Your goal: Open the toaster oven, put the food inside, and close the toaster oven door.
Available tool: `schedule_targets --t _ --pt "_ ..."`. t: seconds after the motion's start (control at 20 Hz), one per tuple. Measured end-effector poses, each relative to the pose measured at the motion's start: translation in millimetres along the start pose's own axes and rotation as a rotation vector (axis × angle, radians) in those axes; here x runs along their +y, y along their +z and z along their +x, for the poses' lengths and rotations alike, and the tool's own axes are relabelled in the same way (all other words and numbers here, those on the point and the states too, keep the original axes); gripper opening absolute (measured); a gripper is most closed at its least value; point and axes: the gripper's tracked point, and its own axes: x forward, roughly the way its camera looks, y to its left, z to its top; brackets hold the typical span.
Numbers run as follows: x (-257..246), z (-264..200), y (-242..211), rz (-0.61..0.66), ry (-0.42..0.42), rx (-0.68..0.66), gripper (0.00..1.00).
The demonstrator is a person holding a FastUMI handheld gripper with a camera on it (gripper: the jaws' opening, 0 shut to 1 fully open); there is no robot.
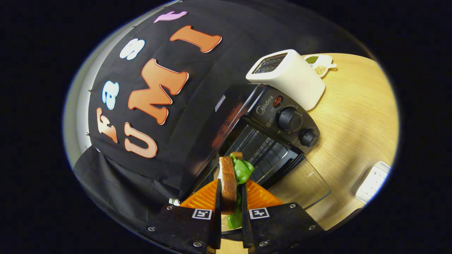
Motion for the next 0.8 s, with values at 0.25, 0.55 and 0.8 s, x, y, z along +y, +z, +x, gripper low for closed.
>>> schedule_targets --t 0.25,0.55,0.8 --pt "-10.3 -1.8 -4.0 0.003 -0.033 -0.023 0.24" --pt "-17.2 -5.9 -13.0 0.001 -0.024 -0.008 0.24" --pt "-28.8 -8.8 -23.0 0.017 -0.007 0.01 0.24"
